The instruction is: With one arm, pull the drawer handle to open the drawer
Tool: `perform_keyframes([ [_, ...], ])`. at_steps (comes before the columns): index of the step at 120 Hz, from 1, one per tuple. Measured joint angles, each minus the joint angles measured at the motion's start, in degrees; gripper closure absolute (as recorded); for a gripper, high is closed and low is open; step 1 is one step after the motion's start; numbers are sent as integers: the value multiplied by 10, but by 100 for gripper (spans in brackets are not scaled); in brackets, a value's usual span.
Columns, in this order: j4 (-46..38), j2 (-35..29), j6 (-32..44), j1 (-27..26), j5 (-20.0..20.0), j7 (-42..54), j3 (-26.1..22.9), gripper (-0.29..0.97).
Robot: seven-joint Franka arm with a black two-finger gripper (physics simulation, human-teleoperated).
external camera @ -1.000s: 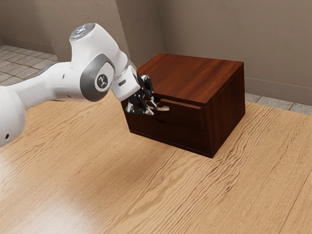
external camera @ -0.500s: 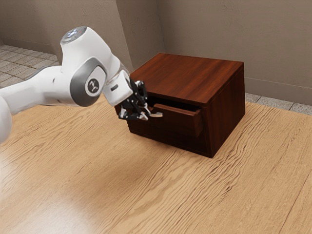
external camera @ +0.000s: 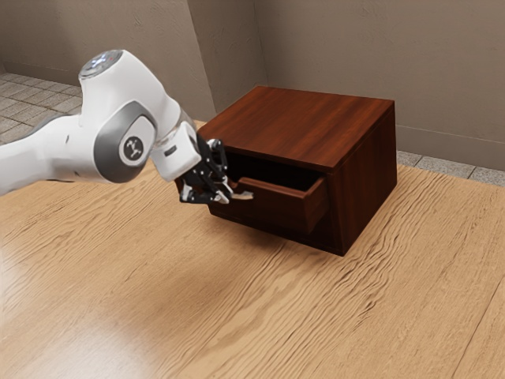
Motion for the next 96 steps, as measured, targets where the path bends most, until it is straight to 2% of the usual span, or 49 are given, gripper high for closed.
perform_keyframes([
  [96, -83, -73, 13, -1, 2, 0, 3, 66],
])
